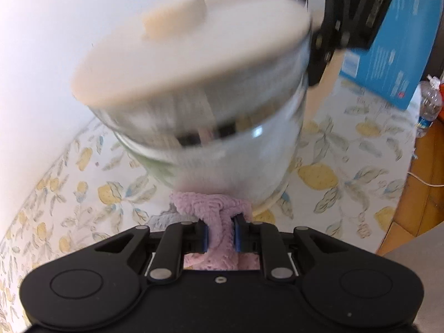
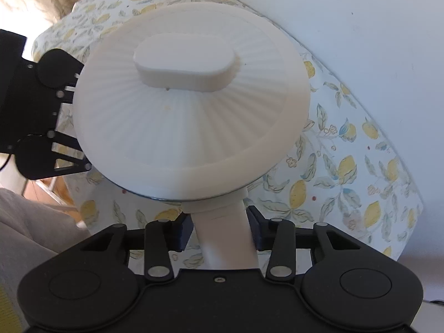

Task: Clean container
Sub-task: 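Rub the pink cloth along the jar's glass side with the left gripper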

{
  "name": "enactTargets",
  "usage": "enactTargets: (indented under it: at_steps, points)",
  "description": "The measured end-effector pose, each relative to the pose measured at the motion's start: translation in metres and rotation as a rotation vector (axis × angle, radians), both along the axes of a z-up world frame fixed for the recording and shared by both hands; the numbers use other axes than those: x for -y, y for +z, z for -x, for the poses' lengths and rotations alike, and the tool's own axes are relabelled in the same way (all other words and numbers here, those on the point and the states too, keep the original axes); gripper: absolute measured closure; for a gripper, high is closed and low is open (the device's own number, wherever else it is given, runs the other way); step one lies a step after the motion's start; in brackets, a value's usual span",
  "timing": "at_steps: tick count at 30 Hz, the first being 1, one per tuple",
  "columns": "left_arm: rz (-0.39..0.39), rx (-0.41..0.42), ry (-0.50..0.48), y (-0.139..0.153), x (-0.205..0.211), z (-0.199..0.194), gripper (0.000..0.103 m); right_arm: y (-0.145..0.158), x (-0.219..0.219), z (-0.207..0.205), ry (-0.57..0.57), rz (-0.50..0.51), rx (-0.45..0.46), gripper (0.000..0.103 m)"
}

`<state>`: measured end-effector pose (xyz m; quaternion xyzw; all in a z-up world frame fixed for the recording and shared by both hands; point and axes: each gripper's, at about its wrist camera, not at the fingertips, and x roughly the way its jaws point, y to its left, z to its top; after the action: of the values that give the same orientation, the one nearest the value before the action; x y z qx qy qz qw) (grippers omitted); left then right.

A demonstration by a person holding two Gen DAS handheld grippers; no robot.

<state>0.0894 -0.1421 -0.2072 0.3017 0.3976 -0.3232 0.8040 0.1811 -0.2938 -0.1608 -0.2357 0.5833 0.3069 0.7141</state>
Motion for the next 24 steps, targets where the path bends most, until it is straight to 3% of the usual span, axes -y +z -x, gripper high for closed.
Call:
enactTargets:
  at_steps: [9,12,20,24]
  points:
    - [0.047,0.073,-0.006,0.04,-0.008,0.01,0.087,0.006,0.005,0.007,-0.056,-0.055,0.005,0.058]
    - [0.054,0.064,0.004,0.046,-0.008,0.007,0.087,0.005,0.003,0.014,-0.086,-0.081,0.015,0.059]
    - [0.034,0.045,0.007,0.042,-0.003,0.001,0.087,0.0,0.008,0.025,-0.161,-0.144,0.031,0.06]
    - [0.013,0.02,0.018,0.025,0.004,-0.002,0.087,0.005,0.008,0.033,-0.206,-0.177,0.044,0.06]
